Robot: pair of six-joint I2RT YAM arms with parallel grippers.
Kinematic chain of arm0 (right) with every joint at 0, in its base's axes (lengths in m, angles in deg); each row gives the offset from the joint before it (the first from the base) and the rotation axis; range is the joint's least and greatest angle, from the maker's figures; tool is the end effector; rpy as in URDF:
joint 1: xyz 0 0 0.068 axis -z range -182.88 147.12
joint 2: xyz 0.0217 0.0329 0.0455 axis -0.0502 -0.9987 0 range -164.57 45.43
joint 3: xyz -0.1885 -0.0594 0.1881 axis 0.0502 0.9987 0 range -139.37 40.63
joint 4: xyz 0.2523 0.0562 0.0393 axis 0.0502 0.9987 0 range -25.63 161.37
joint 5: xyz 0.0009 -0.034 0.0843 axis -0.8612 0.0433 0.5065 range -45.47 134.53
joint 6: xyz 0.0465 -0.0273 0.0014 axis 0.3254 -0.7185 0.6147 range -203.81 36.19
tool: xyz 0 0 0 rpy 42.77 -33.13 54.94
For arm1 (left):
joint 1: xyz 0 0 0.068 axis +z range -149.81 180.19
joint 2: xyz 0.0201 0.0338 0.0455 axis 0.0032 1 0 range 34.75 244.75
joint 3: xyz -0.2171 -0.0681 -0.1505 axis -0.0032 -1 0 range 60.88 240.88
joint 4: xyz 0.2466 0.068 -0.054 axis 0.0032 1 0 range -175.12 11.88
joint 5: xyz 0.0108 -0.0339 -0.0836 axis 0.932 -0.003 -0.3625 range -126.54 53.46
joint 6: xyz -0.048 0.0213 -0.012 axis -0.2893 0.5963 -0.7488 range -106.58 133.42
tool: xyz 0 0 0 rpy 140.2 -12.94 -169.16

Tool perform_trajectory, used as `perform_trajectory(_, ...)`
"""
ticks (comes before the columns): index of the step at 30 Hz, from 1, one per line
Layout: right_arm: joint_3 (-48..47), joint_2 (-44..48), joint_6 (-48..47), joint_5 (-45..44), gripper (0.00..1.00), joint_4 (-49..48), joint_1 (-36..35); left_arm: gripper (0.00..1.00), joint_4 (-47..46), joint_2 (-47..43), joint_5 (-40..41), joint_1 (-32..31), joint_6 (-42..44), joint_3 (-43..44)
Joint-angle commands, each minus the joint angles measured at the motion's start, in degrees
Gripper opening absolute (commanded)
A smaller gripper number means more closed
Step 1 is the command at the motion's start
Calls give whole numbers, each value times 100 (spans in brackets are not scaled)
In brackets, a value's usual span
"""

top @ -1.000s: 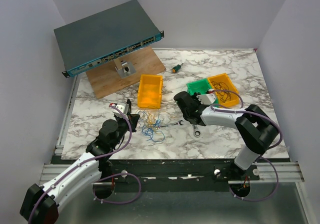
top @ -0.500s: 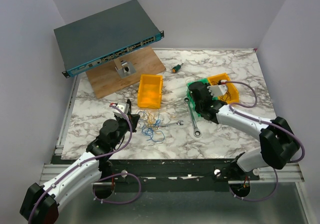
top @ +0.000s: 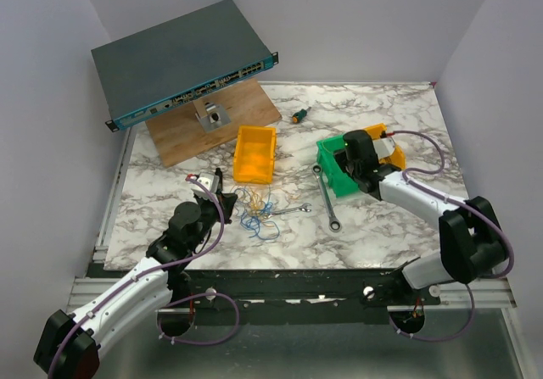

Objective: Untangle the cables

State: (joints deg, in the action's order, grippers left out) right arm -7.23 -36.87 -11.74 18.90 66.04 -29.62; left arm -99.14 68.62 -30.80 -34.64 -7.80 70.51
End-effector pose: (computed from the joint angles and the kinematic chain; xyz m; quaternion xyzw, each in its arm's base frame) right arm 0.2805 0.1242 0.2235 0.4277 0.7634 0.2069 0.4376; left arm 0.1304 -0.0865 0.1954 0.0589 0.7648 -0.2669 0.5835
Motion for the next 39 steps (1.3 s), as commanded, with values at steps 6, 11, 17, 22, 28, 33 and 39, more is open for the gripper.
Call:
perform_trajectory(6,44,-725,-114,261,1,379,29,0,-22,-44,-99,33,12,134)
perform_trajectory(11,-208,-1118,-254,-480,1,750,39,0,-6,-62,-91,29,12,145)
perform_trajectory(17,-594,-1820,-859,-175,1,729,46,0,-22,-45,-99,29,12,151)
perform_trajectory(22,-536,-1607,-972,-143,9,644,33,0,-11,-64,-99,29,15,144)
perform_trajectory(28,-1063,-1211,-1515,-505,26,1386,-51,0,-30,-21,-119,29,12,162)
perform_trajectory(33,-1311,-869,-2203,-514,56,1706,-69,0,-22,-23,-99,29,21,154)
perform_trajectory(39,-1307,-418,-3010,30,73,1818,-59,0,-4,-49,-98,30,21,153)
